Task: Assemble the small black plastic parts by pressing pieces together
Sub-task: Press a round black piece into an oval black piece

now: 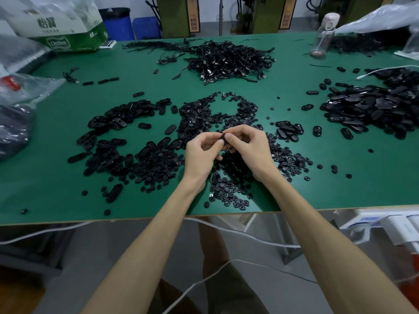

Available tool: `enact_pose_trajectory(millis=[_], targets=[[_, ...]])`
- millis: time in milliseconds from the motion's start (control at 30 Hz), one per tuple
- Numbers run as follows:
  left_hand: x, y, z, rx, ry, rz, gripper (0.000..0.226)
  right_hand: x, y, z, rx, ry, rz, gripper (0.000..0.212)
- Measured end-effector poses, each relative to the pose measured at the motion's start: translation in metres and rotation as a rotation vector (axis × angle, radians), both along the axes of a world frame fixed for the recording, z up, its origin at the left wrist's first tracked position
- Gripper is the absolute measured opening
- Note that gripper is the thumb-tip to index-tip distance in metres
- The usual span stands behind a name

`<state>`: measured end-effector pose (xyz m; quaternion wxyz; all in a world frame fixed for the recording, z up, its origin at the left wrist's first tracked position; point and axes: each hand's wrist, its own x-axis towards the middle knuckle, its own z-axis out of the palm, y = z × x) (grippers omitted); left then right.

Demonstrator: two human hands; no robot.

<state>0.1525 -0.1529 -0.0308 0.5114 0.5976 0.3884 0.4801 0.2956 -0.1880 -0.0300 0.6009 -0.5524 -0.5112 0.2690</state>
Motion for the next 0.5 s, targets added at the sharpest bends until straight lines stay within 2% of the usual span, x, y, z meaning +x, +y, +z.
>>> enact_pose_trajectory(millis=[500], targets=[[0.0011,-0.0011,0.0019,-0.052,0.003,0.038,0.011,-0.0003,0.0003,-0.0011,0.005,0.038,0.055,0.007]])
